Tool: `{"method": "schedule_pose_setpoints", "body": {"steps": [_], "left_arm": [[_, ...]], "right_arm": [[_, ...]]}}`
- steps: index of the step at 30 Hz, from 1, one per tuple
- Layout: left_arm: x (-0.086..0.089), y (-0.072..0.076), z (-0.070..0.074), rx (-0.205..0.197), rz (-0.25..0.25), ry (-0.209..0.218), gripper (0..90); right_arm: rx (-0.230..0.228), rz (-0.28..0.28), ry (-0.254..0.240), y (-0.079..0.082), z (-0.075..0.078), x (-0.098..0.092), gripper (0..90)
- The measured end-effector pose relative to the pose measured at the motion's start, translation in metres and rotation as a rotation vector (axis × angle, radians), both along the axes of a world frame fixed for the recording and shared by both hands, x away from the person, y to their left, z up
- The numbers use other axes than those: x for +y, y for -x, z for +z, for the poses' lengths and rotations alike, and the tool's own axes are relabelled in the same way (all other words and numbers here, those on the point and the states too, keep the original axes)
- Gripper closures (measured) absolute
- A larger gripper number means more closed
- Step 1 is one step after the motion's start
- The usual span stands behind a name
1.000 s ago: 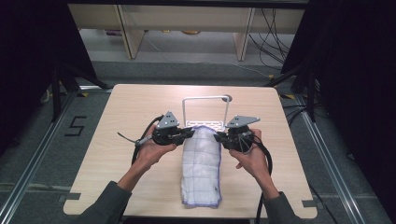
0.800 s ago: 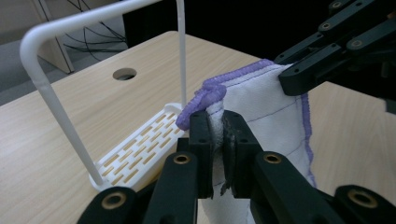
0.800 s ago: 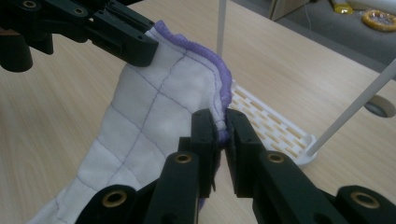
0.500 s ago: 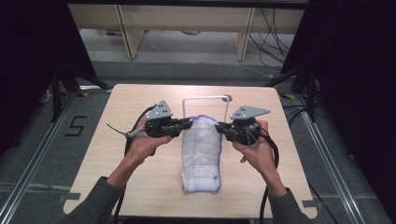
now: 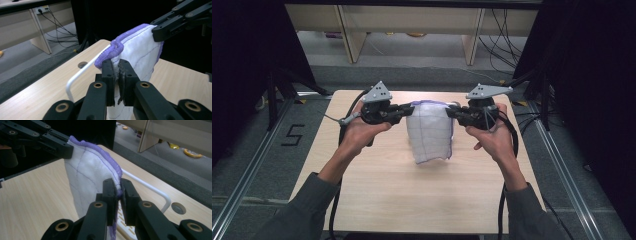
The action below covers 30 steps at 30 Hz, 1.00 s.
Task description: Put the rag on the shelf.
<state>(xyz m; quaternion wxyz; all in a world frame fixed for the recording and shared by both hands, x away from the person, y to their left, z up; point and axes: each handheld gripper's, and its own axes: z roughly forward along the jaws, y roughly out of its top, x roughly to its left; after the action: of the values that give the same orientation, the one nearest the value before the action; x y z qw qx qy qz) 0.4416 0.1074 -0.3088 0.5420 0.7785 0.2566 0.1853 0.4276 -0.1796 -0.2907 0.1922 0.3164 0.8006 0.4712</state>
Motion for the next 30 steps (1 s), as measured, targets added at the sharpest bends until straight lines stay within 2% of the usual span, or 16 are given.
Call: {"method": "schedule_pose_setpoints", "body": {"steps": [9,11,12,16,17,21,27,29,30], "left_arm": [[0.000,-0.020,0.018,-0.016,0.034,-0.005,83.7],[0.001,-0.024,0.023,-0.023,0.045,-0.007,83.7],[0.001,-0.026,0.025,-0.024,0.049,-0.004,83.7],[0.002,-0.033,0.034,-0.030,0.065,0.016,83.6],[0.002,-0.034,0.037,-0.034,0.070,0.016,83.6],[-0.003,-0.041,0.045,-0.035,0.085,0.019,83.6],[-0.010,-0.056,0.052,-0.030,0.114,0.019,83.4],[-0.011,-0.063,0.055,-0.029,0.122,0.019,83.4],[-0.013,-0.066,0.056,-0.028,0.125,0.024,83.3]], "right_arm": [[-0.017,-0.012,-0.006,-0.022,0.014,0.004,83.0],[-0.004,-0.010,-0.008,-0.027,0.019,0.006,83.0],[-0.023,-0.008,-0.002,-0.030,0.021,0.006,83.0],[-0.026,-0.012,-0.012,-0.037,0.031,0.008,82.9],[-0.044,-0.009,-0.005,-0.040,0.033,0.008,82.9],[-0.050,-0.025,-0.004,-0.046,0.043,0.008,82.8],[-0.036,-0.043,-0.030,-0.059,0.049,0.003,82.5],[-0.048,-0.048,-0.030,-0.064,0.049,0.002,82.4],[-0.029,-0.059,-0.038,-0.069,0.051,0.001,82.2]]}}
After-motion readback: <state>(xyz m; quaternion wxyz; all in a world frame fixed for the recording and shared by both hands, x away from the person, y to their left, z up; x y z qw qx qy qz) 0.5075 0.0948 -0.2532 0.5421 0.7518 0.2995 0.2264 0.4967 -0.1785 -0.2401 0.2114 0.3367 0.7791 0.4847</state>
